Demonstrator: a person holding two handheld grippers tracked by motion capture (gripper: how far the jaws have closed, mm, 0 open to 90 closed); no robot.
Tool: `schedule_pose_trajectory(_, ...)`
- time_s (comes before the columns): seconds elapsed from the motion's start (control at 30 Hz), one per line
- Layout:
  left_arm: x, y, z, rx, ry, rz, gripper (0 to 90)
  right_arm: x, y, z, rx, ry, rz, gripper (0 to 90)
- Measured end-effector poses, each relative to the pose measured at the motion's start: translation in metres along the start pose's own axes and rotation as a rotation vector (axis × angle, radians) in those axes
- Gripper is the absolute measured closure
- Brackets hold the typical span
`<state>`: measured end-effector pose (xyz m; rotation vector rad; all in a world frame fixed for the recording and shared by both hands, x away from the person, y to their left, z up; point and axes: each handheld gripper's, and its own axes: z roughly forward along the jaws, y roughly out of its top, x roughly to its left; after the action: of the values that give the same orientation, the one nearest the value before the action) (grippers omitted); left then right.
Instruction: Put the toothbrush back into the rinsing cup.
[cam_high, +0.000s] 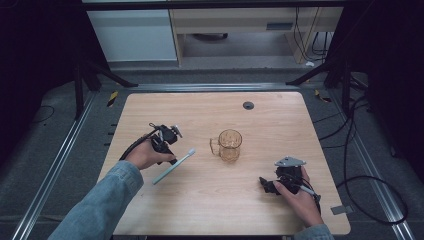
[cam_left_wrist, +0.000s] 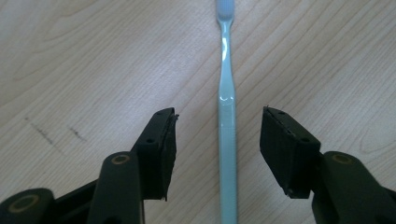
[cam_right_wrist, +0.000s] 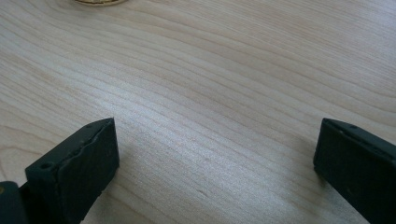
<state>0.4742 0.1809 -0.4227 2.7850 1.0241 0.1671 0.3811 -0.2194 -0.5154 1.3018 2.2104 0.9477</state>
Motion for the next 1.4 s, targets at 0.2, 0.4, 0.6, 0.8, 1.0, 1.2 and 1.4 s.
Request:
schedule_pose_trajectory(0.2,-0.002,0.007,0.011,0.022,-0.012,0.002,48.5,0.0,0.0,-0.001,0.002,0.004,0.004,0.6)
schedule_pose_trajectory(0.4,0.0,0.012,0.02,0.043,-0.026,-0.009,51.2,0.0,0.0,0.0,0.002,0.002,0.003,0.7)
schedule_pose_trajectory(0.6,0.002,0.02,0.027,0.048,-0.037,-0.024,54.0,0.0,0.0,0.0,0.002,0.001,0.001,0.7)
schedule_pose_trajectory(0.8,0.001,0.024,0.034,0.081,-0.044,-0.008,55.9,-0.001,0.0,-0.001,0.003,0.005,-0.002,0.7)
schedule_pose_trajectory(1.0,0.003,0.025,0.035,0.096,-0.052,-0.01,60.6,-0.001,0.0,-0.001,0.002,0.007,-0.003,0.7)
schedule_pose_trajectory(1.2,0.002,0.028,0.041,0.116,-0.061,-0.003,64.2,-0.001,0.0,-0.001,0.002,0.008,-0.001,0.6)
schedule_pose_trajectory(1.4,0.001,0.031,0.044,0.122,-0.061,0.002,64.8,-0.001,0.0,-0.001,0.0,0.011,0.002,0.6)
